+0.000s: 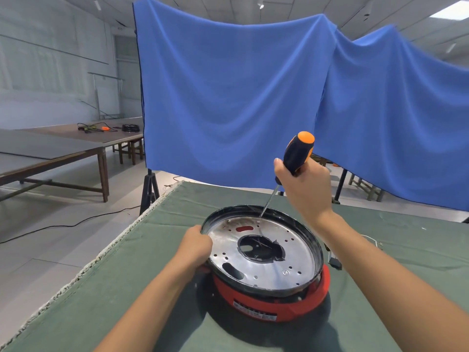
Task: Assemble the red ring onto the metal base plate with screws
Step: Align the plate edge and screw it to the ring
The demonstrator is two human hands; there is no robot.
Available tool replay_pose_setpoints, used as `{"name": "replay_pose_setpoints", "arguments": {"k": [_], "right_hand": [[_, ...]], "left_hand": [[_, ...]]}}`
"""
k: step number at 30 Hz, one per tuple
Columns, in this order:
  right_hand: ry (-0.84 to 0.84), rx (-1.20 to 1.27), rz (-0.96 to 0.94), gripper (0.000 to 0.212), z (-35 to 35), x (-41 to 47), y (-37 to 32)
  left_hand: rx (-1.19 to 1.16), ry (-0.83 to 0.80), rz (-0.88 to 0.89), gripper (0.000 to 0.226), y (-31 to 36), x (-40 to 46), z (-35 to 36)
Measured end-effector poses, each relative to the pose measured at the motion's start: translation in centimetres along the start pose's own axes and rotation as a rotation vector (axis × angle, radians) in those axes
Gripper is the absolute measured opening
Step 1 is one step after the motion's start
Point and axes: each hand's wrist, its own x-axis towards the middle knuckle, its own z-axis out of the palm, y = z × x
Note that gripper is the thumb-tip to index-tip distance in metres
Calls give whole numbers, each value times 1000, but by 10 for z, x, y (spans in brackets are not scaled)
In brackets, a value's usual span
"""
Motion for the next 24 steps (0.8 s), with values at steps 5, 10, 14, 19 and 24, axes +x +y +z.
{"name": "replay_pose_setpoints", "arguments": {"k": [5,10,14,19,24], "right_hand": [[-5,43,77,41,14,8,12],[-17,7,115,37,24,15,23],[-21,-3,116,34,26,19,28],[-19,-19,104,33,27,20,32],[-11,-5,97,35,30,21,32]], "left_hand": [[2,-5,8,28,-2,4,3],[6,10,8,28,-4,6,5],[-2,10,-5,30,-5,7,5],[-20,11,0,30,-5,7,6],[-23,13,-1,30,-5,6,6]]}}
